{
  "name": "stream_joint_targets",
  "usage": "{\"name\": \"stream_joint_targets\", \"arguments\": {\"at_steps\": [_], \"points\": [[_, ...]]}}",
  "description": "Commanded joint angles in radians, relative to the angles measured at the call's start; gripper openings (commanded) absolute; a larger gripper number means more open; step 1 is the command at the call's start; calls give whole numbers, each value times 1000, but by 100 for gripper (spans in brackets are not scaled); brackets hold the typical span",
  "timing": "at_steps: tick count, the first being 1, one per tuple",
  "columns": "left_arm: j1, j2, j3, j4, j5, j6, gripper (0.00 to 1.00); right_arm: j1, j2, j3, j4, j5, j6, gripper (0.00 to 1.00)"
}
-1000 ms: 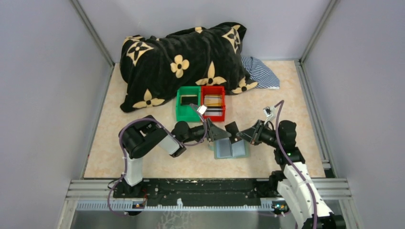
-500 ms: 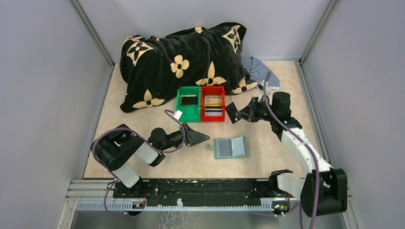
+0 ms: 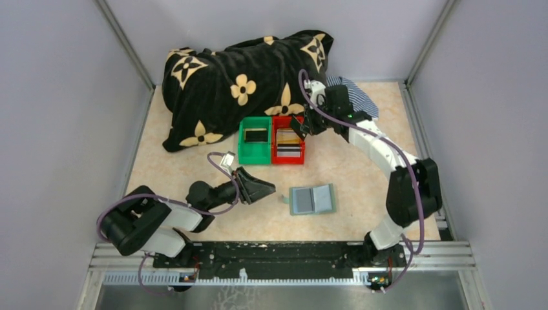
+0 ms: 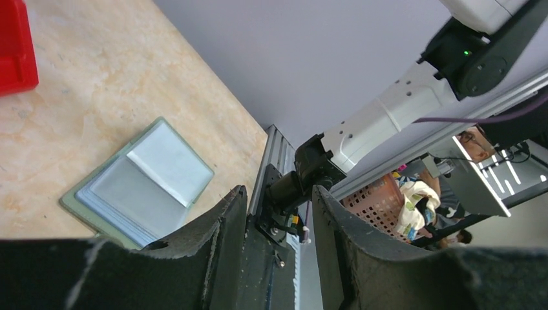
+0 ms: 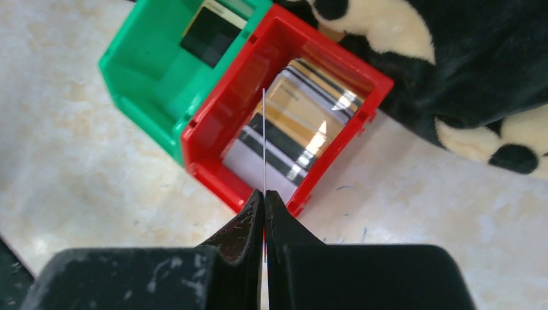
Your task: Take the credit cards out of the card holder
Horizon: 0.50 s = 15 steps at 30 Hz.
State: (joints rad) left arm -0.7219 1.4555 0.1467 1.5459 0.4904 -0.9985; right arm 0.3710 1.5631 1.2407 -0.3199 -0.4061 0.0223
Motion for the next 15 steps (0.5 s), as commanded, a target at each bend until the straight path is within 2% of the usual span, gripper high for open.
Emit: {"name": "stream_joint_targets", "arguments": {"at_steps": [1, 9, 15], "points": [[6, -99, -27, -9, -18, 86, 48, 50, 120, 139, -80, 133, -134, 0], [9, -230, -30, -199, -58, 153, 46, 124, 217, 169, -116, 191, -219, 0], [10, -212, -37, -184, -58, 154, 45, 141, 196, 134, -145, 175, -295, 0]]}}
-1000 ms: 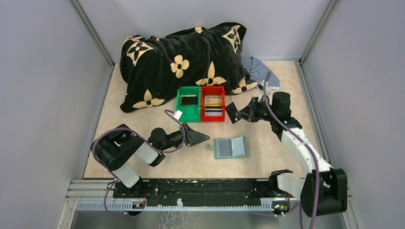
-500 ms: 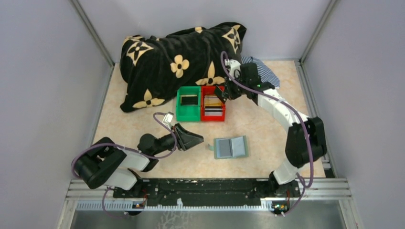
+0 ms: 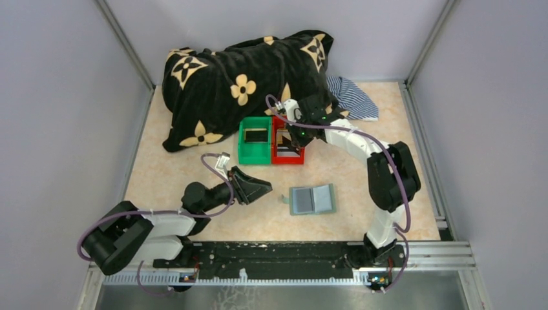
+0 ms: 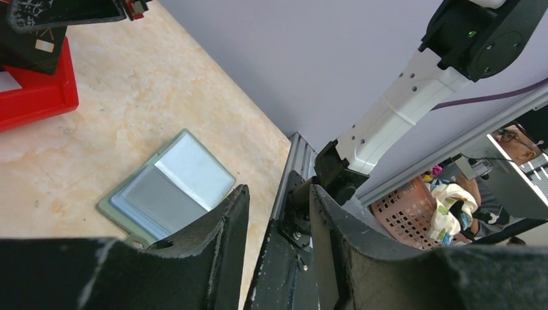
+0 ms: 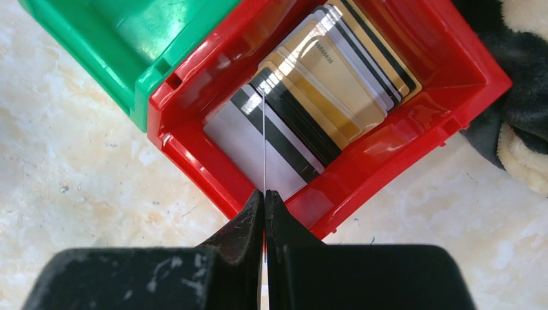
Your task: Take the credit cards out of the card holder
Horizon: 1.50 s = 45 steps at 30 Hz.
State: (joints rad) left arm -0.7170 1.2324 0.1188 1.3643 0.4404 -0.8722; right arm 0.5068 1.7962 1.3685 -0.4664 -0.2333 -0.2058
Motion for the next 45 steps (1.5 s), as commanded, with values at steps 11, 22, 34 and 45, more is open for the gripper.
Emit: {"name": "stream_joint_targets", "arguments": {"at_steps": [11, 22, 34, 45], "points": [[10, 119, -33, 185, 9, -40, 45, -19, 96, 113, -73, -226, -156, 0], [14, -13, -22, -14, -28, 37, 42, -19, 223, 218, -92, -114, -177, 0], [21, -31, -21, -48, -31, 47, 41, -19, 216, 211, 53, 33, -108, 44], [22, 38, -14, 26, -16, 22, 41, 22, 107, 117, 124, 40, -73, 7]]}}
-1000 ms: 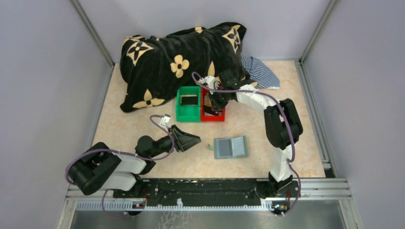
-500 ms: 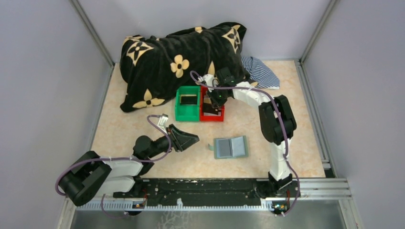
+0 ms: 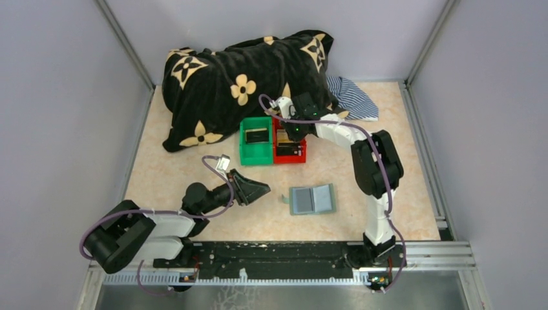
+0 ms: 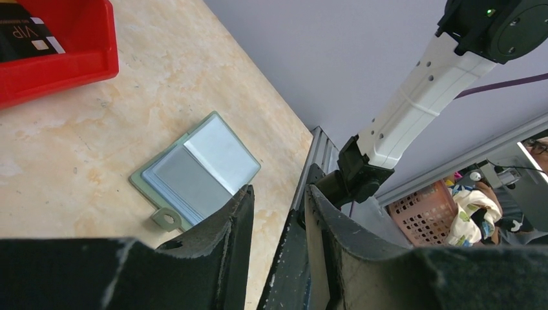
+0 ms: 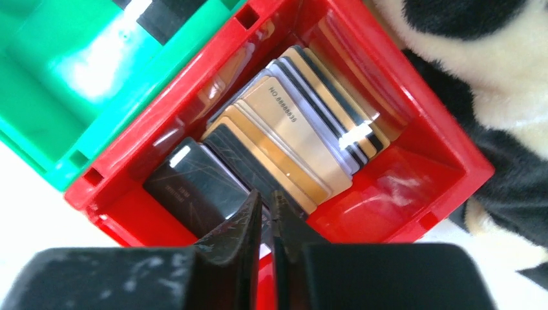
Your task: Take the credit cards out of the card holder
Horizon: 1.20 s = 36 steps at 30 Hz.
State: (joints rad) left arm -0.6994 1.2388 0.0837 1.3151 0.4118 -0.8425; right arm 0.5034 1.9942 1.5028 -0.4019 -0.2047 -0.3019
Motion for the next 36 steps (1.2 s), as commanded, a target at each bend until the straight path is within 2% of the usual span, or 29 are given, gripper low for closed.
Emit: {"name": "stream_joint_targets", "arguments": {"at_steps": [1, 11, 19, 27, 36], "points": [[5, 42, 22, 87, 14, -12, 41, 32, -94, -26, 61, 9, 27, 0], [6, 114, 21, 183, 32, -44, 40, 83, -131, -91, 81, -16, 60, 0], [7, 120, 14, 203, 34, -49, 41, 93, -131, -154, 73, 23, 75, 0], [10, 123, 8, 213, 33, -51, 41, 93, -70, -136, 29, 51, 81, 0], [21, 105, -11, 208, 27, -54, 40, 92, 2, -109, 68, 111, 125, 0]]}}
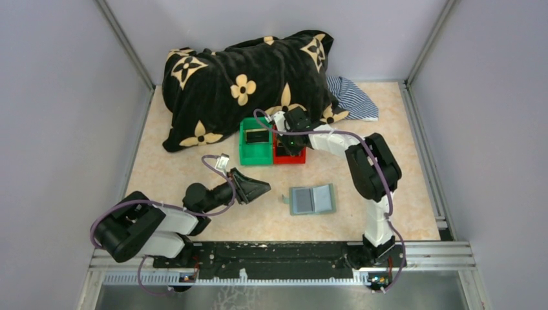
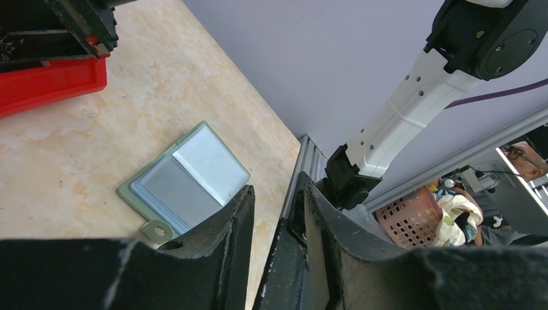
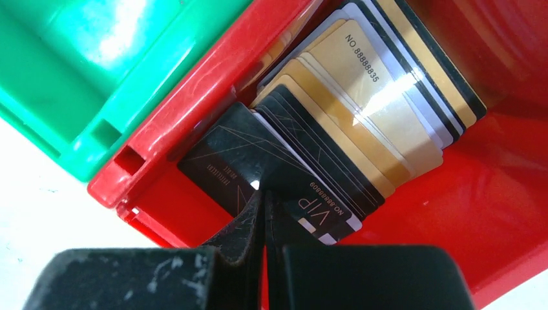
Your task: Take the credit cards out of the card holder
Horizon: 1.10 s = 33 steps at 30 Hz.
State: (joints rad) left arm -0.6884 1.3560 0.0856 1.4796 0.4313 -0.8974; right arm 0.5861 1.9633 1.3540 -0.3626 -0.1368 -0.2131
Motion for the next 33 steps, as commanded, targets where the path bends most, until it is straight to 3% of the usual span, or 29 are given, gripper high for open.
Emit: {"name": "stream_joint_targets", "arguments": {"at_steps": [1, 14, 22, 29, 33], "points": [[11, -19, -15, 39, 6, 1, 40, 9, 42, 48, 30, 56, 46, 0], [26, -125, -24, -91, -5, 45, 40, 0, 127, 215, 17, 188, 82, 0], [30, -101, -27, -72, 0, 44, 40, 2, -82, 60, 55, 104, 87, 0], [31, -13, -18, 47, 27, 12, 40, 3, -141, -22, 15, 185, 93, 0], [32, 39, -22, 124, 32, -19, 40, 6, -164, -60, -14, 113, 66, 0]]}}
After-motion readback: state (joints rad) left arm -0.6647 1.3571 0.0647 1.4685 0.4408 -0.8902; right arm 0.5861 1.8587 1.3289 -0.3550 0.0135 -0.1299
